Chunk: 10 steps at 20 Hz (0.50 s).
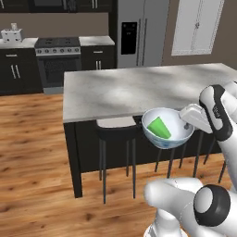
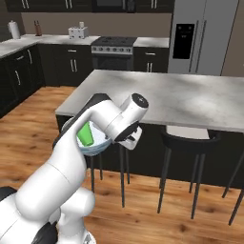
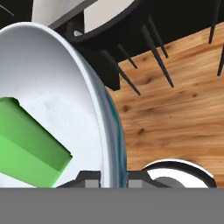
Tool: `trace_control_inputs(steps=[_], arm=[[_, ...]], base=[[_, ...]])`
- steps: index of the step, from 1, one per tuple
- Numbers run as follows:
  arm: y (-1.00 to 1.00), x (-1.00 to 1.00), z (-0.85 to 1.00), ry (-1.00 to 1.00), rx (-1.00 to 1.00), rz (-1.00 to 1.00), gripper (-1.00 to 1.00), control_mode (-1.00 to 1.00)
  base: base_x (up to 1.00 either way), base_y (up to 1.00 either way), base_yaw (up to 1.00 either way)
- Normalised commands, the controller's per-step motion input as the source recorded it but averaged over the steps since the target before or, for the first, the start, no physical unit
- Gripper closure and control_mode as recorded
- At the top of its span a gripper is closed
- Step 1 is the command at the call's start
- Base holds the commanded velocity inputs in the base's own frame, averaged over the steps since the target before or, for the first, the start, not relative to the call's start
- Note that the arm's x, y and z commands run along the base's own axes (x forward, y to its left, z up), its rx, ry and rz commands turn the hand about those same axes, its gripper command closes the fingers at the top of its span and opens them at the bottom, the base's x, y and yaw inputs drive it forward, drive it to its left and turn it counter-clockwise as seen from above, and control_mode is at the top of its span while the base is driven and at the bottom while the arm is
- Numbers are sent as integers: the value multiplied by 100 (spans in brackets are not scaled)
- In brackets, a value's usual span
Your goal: Place the cup inside the bowl on the dining table and move the bowl to any counter.
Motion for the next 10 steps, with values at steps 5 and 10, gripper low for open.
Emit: trace_control_inputs(steps=[5, 10], arm=[[0, 0, 0, 0, 0, 0, 100, 100], [0, 0, 0, 0, 0, 0, 100, 100]], base=[[-35, 97, -4], [-24, 100, -6]])
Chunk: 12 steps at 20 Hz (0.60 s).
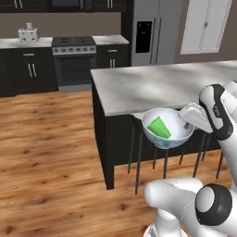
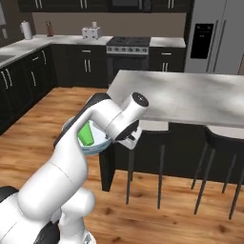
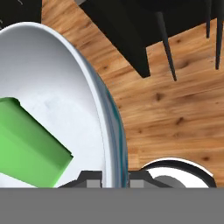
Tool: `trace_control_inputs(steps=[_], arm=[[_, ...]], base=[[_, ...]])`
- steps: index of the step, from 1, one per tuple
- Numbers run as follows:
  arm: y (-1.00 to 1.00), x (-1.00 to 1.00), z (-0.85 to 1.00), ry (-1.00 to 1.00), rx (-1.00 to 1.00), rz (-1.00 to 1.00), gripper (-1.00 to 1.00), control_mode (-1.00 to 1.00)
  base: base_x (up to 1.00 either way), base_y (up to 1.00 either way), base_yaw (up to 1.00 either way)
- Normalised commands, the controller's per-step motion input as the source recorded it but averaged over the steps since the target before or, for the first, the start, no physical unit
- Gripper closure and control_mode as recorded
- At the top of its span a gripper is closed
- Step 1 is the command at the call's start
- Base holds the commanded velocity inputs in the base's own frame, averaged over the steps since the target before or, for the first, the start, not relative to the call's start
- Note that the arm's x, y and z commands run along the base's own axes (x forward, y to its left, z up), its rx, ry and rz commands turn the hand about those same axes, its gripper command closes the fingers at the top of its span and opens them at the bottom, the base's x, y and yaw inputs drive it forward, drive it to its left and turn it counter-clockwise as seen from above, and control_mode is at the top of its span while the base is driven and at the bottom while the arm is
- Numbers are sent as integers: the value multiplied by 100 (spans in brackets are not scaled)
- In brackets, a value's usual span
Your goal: Place the cup inside the bowl on the dining table and move the bowl to any counter.
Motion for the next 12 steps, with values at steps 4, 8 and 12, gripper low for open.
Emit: trace_control_inputs(steps=[4, 8, 12], arm=[[0, 0, 0, 0, 0, 0, 100, 100], [0, 0, 0, 0, 0, 0, 100, 100], [0, 0, 0, 0, 0, 0, 100, 100]], base=[[-13, 100, -6], [-3, 100, -7], [0, 100, -7]])
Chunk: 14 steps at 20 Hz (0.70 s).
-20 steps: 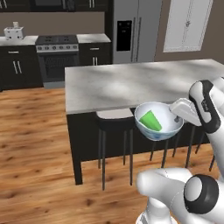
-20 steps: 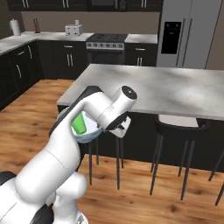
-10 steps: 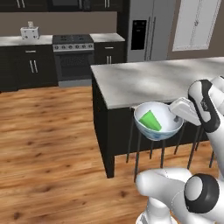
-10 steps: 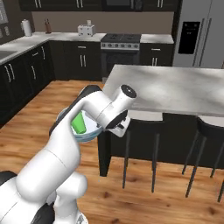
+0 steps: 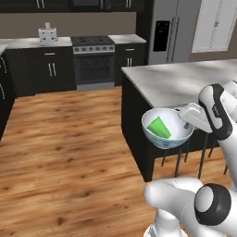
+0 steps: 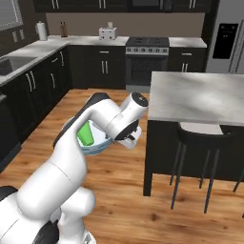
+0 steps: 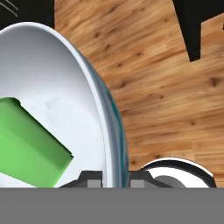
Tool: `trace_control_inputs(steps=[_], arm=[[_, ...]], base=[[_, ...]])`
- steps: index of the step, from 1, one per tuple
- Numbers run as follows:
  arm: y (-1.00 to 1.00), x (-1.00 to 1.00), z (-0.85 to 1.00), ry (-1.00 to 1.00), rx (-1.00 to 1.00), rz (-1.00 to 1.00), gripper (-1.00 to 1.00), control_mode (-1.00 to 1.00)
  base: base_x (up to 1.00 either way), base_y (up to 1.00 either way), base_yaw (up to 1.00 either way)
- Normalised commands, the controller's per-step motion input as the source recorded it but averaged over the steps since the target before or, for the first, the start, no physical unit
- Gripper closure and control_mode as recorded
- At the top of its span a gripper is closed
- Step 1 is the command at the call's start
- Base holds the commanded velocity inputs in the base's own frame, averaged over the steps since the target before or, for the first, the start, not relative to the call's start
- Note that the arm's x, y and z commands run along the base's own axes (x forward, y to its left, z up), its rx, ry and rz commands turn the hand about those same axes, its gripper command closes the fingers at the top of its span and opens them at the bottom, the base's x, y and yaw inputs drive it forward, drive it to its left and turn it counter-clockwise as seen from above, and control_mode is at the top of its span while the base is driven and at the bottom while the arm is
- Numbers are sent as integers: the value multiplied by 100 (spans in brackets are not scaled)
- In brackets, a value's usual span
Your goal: Place the cup inside the bowl on the dining table and move the bowl to any counter.
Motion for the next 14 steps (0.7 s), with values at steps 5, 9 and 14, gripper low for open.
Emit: trace_control_inputs(steps=[5, 9, 14], arm=[[0, 0, 0, 0, 0, 0, 100, 100], [0, 0, 0, 0, 0, 0, 100, 100], [0, 0, 0, 0, 0, 0, 100, 100]], base=[[6, 90, -5], [42, 74, -4], [65, 70, -4]])
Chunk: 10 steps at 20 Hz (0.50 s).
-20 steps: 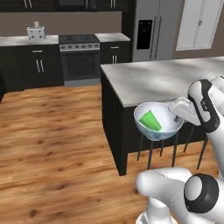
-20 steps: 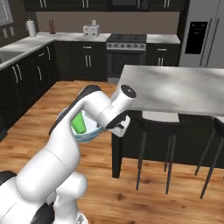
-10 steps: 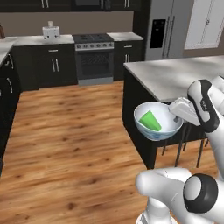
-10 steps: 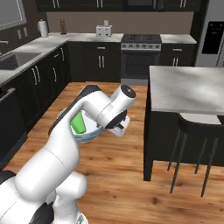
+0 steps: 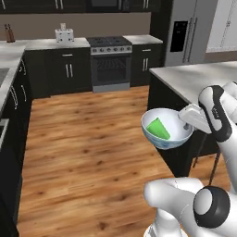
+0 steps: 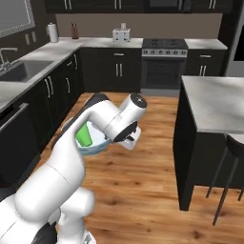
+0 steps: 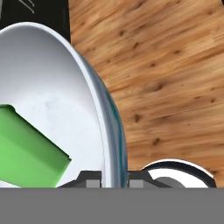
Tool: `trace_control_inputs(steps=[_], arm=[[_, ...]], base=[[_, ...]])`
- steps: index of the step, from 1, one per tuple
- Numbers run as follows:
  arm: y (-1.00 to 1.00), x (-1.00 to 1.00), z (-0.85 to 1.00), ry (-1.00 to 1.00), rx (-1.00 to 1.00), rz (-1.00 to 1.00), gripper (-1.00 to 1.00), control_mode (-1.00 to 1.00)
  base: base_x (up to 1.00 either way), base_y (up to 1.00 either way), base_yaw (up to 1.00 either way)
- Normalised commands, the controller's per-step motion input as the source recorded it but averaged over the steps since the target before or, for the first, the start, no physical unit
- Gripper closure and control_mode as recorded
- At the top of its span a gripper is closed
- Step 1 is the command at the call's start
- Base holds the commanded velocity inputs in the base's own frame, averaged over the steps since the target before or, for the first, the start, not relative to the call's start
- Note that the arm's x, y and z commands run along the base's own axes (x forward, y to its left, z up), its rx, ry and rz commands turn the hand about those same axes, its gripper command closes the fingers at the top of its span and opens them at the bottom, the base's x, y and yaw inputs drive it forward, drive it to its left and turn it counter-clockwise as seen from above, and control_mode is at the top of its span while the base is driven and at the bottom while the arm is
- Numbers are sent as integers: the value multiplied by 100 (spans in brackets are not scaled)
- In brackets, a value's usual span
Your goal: Place the cup inside the bowl on the dining table and move the bowl to any counter.
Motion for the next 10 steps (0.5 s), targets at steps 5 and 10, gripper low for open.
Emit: trace_control_inputs(steps=[5, 10], arm=[[0, 0, 0, 0, 0, 0, 100, 100], [0, 0, 0, 0, 0, 0, 100, 100]], base=[[79, 71, -6], [80, 68, -6]])
